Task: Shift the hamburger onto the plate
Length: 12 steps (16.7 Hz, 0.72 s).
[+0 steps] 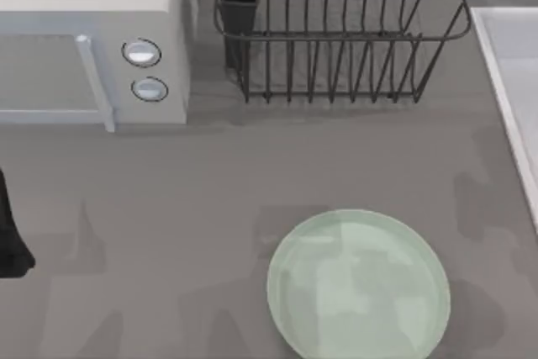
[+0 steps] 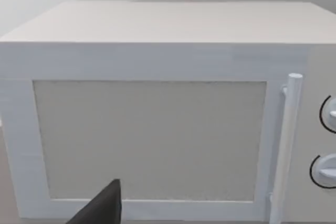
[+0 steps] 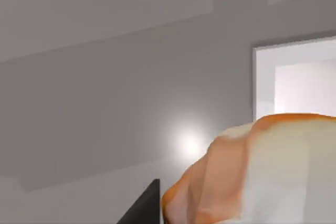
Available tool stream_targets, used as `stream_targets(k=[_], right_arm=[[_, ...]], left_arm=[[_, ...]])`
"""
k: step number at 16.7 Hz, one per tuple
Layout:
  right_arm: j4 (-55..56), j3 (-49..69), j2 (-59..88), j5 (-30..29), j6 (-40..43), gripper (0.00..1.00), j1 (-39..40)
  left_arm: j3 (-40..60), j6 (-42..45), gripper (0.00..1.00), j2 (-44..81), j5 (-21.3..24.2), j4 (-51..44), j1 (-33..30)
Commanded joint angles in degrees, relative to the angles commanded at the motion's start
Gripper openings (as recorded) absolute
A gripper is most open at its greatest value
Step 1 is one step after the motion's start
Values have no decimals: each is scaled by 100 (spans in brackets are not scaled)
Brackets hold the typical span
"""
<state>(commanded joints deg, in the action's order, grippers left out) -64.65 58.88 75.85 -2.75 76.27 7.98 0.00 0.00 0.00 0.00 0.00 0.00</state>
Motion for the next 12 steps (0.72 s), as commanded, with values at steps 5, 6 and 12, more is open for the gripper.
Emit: stream_targets(k=[5,6,12], right_arm=[[-103,458,623,-96,3401,0,1132],[-140,530,785,-95,4152,0,1356],[-289,901,1797,-11,8717,0,2558]], left_arm=[[0,0,100,0,0,0,0],[0,0,100,0,0,0,0],[0,0,100,0,0,0,0]])
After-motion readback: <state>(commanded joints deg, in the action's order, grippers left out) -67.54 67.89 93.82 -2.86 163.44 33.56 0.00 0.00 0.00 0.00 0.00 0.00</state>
